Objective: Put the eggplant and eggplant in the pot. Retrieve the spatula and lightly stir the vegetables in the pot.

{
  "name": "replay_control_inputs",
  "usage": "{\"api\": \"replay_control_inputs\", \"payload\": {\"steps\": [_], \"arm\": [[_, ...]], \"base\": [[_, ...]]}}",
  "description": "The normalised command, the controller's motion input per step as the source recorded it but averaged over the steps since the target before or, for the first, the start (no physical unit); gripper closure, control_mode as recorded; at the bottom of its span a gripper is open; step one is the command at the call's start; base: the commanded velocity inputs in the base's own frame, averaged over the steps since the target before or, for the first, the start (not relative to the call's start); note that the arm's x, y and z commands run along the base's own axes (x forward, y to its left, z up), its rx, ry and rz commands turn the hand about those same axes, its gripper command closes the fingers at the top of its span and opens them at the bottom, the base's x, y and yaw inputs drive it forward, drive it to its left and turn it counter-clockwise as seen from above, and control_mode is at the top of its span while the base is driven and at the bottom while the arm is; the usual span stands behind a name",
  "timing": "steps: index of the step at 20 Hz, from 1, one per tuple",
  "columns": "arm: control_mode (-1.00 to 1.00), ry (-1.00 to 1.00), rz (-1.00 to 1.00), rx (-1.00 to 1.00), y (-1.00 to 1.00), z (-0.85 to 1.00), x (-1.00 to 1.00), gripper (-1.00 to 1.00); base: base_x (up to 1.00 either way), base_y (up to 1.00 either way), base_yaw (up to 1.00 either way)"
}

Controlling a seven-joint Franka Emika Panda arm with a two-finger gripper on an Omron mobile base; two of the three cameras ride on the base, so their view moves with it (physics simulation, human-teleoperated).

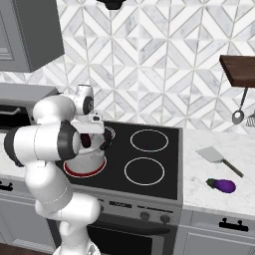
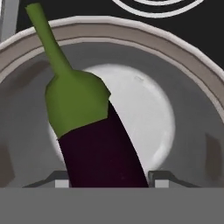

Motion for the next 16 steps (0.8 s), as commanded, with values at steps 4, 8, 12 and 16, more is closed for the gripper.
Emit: {"api": "replay_control_inputs", "payload": {"steps": [4, 8, 12, 16], "arm": [[-1.0, 0.0, 0.0, 0.0, 0.09, -0.24, 0.0, 1.0], [-1.0, 0.0, 0.0, 0.0, 0.08, -0.22, 0.0, 1.0], [-1.0, 0.0, 0.0, 0.0, 0.08, -0.21, 0.0, 1.0], [-1.0, 0.0, 0.0, 0.0, 0.08, -0.18, 0.0, 1.0]], "base": [[0.0, 0.0, 0.0], [0.0, 0.0, 0.0], [0.0, 0.0, 0.0], [0.0, 0.0, 0.0]]}}
